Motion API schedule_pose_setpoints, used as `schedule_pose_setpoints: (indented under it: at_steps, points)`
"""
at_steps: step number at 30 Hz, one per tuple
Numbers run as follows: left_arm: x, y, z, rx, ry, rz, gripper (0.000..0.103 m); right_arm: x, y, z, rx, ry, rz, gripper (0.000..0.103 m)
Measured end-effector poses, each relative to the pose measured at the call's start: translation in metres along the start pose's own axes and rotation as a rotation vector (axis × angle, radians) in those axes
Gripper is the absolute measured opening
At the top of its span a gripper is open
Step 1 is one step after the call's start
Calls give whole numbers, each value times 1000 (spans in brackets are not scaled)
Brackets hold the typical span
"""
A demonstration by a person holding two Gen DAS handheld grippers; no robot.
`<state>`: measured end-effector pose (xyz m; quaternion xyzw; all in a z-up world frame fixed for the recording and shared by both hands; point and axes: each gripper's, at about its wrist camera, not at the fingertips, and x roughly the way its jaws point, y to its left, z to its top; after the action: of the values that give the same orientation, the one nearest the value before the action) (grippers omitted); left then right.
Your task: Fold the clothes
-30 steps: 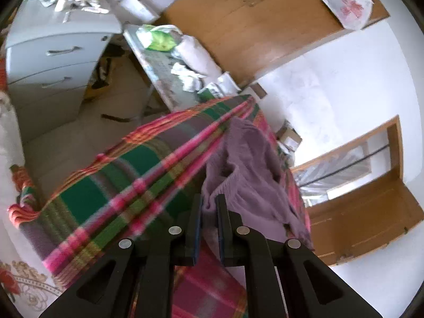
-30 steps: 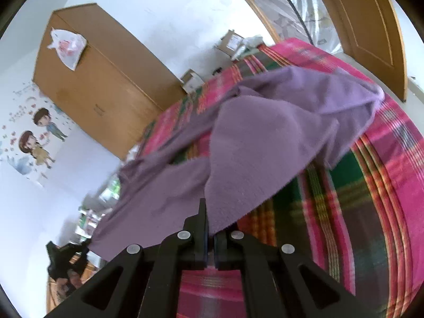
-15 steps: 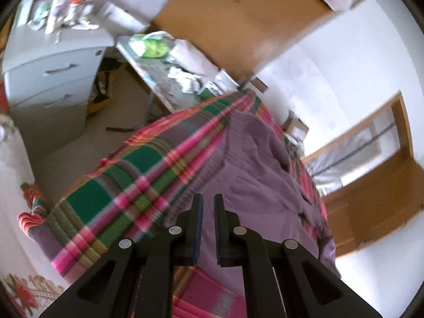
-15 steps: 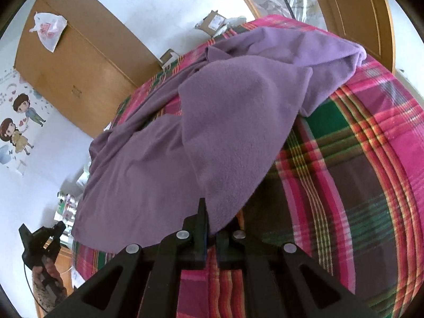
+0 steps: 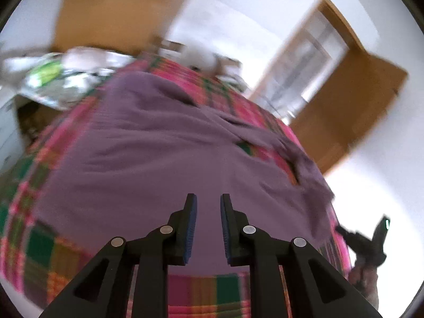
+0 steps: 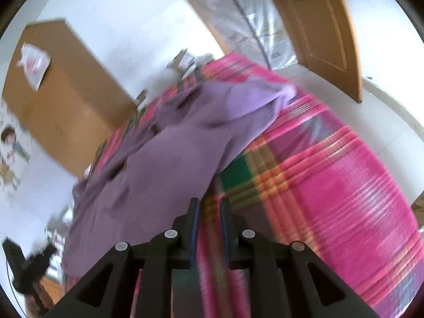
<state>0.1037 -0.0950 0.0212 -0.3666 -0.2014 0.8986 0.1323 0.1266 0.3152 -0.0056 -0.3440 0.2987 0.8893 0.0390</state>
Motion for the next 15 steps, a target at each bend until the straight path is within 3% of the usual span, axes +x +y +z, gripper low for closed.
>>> schedule_pose_setpoints:
  at_steps: [1,6,11,15]
  points:
    - [10,-11,-1,39,32,-17,28,1,-4,5,11,-19,-16,21]
    - [61,-71,-12,223,173,-107,28,21,-16,36,21,-37,-88,29]
    - [93,-127,-31,404,268,-174,28,44,-17,58,-18,-13,-155,35]
    - [106,-159,-54,544,319,-204,35,57,-20,66,-56,10,-213,41]
